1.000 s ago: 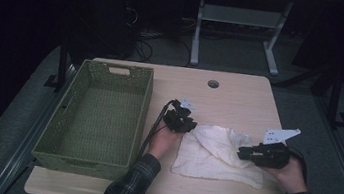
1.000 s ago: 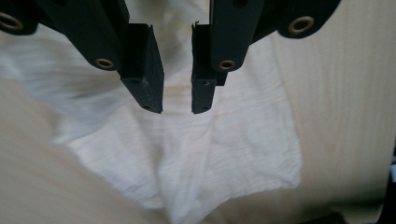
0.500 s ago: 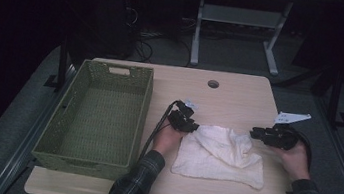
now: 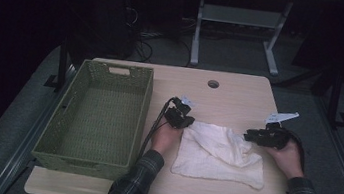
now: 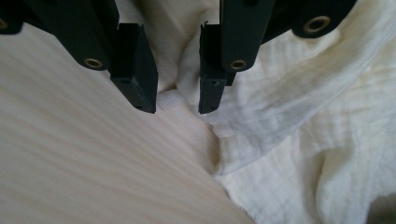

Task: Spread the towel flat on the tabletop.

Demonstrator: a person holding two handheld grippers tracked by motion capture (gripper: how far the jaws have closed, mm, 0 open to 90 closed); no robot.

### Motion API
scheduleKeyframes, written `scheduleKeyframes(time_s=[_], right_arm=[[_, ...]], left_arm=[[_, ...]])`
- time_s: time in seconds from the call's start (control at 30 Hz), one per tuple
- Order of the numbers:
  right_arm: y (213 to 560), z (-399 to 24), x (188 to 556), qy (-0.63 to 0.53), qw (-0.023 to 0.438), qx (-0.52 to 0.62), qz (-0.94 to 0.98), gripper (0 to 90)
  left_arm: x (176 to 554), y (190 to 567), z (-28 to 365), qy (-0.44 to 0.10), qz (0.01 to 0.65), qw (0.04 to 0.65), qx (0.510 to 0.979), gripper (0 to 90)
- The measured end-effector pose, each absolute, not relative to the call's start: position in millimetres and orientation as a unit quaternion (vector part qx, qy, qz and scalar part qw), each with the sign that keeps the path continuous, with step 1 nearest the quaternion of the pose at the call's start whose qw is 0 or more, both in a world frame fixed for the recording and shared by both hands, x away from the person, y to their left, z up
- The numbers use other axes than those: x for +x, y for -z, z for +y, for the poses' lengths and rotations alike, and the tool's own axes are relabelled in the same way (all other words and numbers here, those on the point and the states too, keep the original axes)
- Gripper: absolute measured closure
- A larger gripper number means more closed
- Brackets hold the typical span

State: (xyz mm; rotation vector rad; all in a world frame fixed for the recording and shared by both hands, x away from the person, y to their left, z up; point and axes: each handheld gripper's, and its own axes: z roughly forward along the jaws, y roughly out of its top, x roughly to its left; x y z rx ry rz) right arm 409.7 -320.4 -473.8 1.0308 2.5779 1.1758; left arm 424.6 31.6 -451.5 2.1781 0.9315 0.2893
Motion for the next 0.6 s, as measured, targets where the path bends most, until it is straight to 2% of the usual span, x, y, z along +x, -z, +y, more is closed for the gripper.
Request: scheduleKeyframes(time_s=[0.03,0.1,0.13,0.17,0.6], right_arm=[[475,-318,410,-0.387,0.067,0.338,0.855,68.8],[475,-315,409,-0.385,0.064,0.337,0.857,76.1],[474,-314,409,-0.381,0.069,0.333,0.86,82.6],[474,-314,408,-0.376,0.075,0.33,0.863,84.5],[440,-341,420,-0.412,0.118,0.359,0.829,85.9]], left_arm=[[424,452,32,-0.115,0.365,0.367,0.848,88.3],[424,452,31,-0.115,0.366,0.367,0.847,88.3],[423,452,32,-0.118,0.366,0.366,0.848,88.3],[423,452,32,-0.118,0.367,0.366,0.847,88.3],[432,424,38,-0.143,0.386,0.403,0.817,88.5]])
